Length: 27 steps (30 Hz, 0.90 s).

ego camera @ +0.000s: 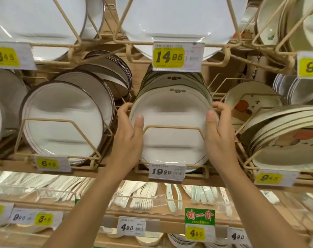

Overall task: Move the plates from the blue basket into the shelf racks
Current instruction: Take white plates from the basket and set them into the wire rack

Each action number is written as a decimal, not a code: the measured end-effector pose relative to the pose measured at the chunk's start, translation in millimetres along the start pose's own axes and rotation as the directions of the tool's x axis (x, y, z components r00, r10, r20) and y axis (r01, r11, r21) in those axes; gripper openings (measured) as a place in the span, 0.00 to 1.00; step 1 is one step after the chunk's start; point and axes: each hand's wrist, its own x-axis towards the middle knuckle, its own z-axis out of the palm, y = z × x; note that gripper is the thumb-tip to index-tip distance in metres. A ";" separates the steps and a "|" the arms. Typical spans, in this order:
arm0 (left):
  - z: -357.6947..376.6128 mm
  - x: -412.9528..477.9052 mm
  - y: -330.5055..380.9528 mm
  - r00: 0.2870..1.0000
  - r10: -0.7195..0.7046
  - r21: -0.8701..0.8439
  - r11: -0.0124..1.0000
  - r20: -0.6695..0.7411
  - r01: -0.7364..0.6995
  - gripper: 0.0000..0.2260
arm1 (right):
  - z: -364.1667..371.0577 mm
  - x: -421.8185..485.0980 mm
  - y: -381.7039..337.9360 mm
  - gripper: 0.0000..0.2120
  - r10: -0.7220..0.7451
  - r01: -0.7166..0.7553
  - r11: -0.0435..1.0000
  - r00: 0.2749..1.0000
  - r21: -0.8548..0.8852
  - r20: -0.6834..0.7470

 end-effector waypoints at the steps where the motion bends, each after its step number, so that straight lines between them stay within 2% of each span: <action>1: 1.3 -0.1 -1.7 0.999 -0.040 -0.062 0.997 0.022 0.041 0.22 | -1.0 -0.1 0.4 0.15 0.017 -0.016 1.000 1.000 -0.016 0.020; 4: 5.9 0.4 -6.3 0.999 -0.025 0.034 0.999 0.026 0.024 0.31 | -3.2 0.3 3.3 0.18 0.031 -0.027 0.997 0.998 -0.068 0.059; 7: 8.9 1.5 -6.7 0.999 0.019 0.144 0.989 0.029 -0.023 0.35 | -2.9 1.4 5.5 0.17 0.024 -0.016 0.993 0.998 -0.117 0.060; 12: 1.1 1.3 -5.0 0.995 -0.001 0.088 0.996 0.100 -0.008 0.34 | -2.2 -1.3 4.8 0.18 0.044 -0.039 0.994 0.998 -0.102 0.049; 14: -2.0 -0.7 -6.2 0.990 -0.031 0.052 0.998 0.135 0.025 0.33 | -2.5 -3.8 3.3 0.23 0.057 -0.056 0.995 0.998 -0.088 0.008; 19: -14.2 -14.9 -8.2 0.978 -0.050 0.129 0.991 0.203 0.023 0.35 | -0.5 -25.9 -3.6 0.27 0.069 -0.070 0.993 0.998 -0.099 -0.010; 23: -28.3 -36.6 7.9 0.981 -0.052 0.167 0.986 0.185 0.021 0.33 | -3.0 -45.1 -16.5 0.32 0.062 -0.070 0.987 0.996 -0.145 -0.061; 27: -52.4 -64.5 34.3 0.989 0.032 0.173 0.983 0.146 -0.058 0.26 | -7.8 -75.6 -39.9 0.28 -0.011 0.005 0.997 0.997 -0.081 -0.081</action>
